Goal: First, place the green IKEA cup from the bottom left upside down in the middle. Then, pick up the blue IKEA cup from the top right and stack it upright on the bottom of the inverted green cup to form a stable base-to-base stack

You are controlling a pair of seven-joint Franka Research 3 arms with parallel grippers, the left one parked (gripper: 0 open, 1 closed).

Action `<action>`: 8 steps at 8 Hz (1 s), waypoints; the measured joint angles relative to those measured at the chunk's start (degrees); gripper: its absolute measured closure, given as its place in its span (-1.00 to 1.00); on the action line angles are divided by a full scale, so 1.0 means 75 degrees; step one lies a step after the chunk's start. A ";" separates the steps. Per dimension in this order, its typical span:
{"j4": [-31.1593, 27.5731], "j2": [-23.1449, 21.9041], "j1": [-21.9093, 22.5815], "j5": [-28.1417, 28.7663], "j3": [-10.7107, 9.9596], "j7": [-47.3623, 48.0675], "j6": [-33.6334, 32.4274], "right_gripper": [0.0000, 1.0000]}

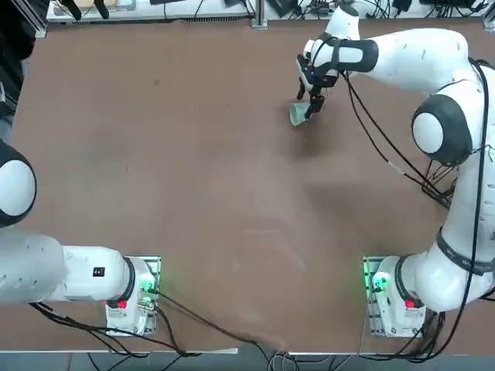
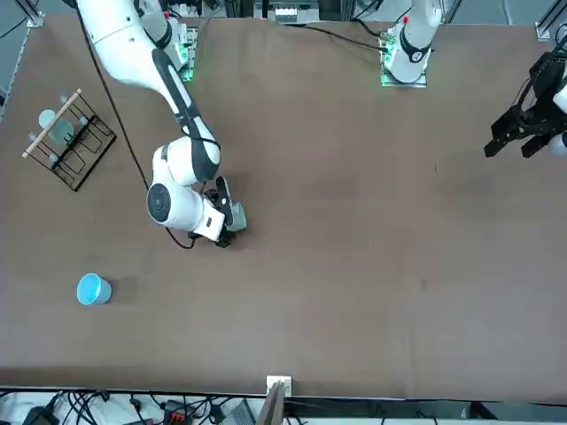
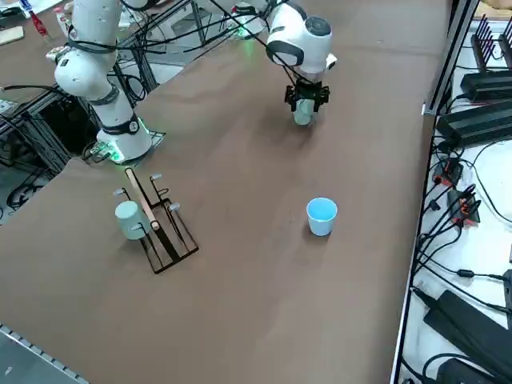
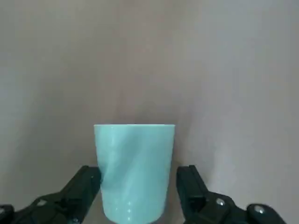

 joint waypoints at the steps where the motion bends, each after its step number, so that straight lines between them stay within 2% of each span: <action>1: 0.0000 0.0047 0.0000 0.0000 0.0007 -0.0002 0.0001 -1.00; 4: 0.0000 0.0084 0.0000 0.0000 0.0016 -0.0041 0.0008 -0.94; 5: 0.0004 0.0045 -0.0010 -0.0008 0.0021 -0.0065 -0.0026 -0.74; 8: 0.0025 0.0001 -0.0025 -0.0010 0.0022 -0.0033 -0.0013 -0.70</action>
